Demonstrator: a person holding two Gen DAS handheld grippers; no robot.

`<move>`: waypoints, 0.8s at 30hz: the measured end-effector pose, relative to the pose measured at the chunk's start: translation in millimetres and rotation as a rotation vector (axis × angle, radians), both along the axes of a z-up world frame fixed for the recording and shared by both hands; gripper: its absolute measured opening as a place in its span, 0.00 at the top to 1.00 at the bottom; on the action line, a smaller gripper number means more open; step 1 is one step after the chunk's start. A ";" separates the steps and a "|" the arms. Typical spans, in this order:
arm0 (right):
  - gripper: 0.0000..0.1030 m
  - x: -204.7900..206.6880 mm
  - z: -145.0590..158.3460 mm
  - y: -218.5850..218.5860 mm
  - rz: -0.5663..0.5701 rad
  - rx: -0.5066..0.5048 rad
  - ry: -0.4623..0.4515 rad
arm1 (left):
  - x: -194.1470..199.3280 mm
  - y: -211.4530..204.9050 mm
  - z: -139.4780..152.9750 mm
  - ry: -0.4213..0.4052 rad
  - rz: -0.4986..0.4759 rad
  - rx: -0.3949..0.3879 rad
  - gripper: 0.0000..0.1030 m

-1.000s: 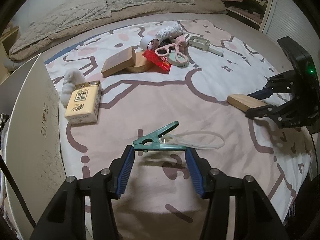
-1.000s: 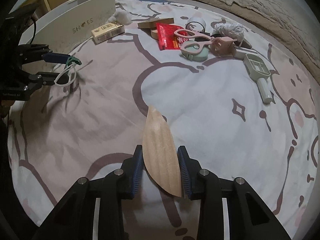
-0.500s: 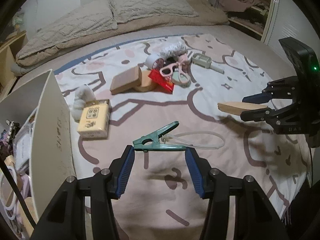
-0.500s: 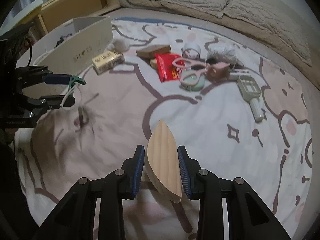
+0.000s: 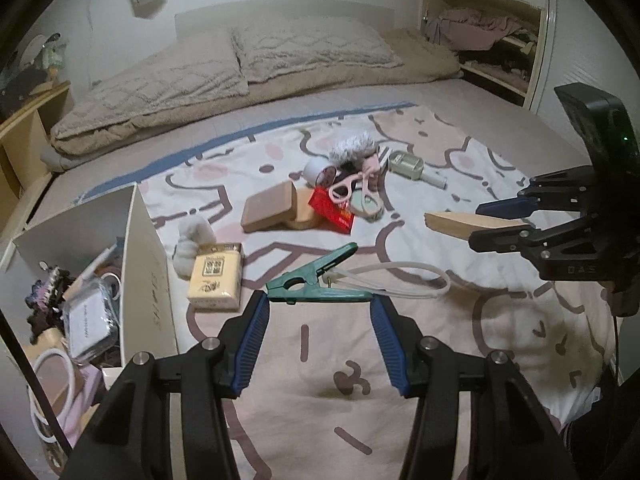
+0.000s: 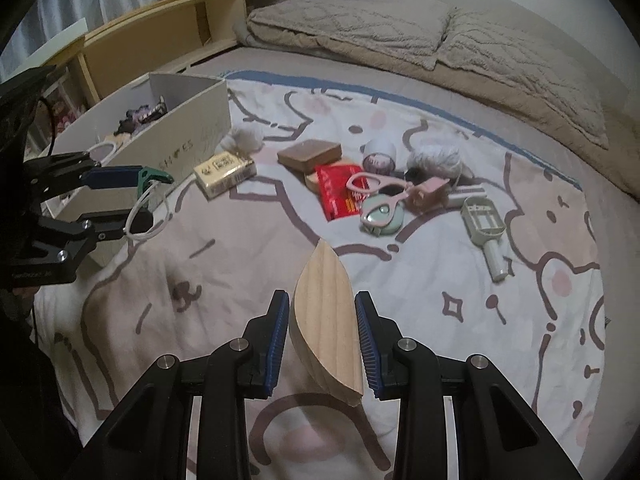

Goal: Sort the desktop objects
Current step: 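Carry the clothespin in the left gripper and board in the right toward the white box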

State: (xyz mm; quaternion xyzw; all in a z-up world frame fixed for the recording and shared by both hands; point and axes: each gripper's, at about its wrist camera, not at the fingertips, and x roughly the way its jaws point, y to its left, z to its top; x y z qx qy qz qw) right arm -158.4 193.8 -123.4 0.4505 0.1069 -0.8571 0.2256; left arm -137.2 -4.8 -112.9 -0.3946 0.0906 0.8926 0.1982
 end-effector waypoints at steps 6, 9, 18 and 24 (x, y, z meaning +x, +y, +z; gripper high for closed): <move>0.67 -0.2 14.3 -0.1 -0.023 -0.013 0.030 | 4.9 -6.4 18.7 0.043 0.020 0.016 0.49; 0.67 1.1 23.9 -1.8 -0.027 -0.022 0.052 | 5.5 -12.3 27.9 0.064 0.041 0.025 0.49; 0.67 3.0 54.5 -20.3 -0.019 -0.060 0.117 | 8.6 -44.0 52.2 0.109 0.144 0.045 0.49; 0.67 6.5 75.2 -44.1 0.012 -0.092 0.161 | 15.0 -82.2 63.7 0.136 0.235 0.049 0.49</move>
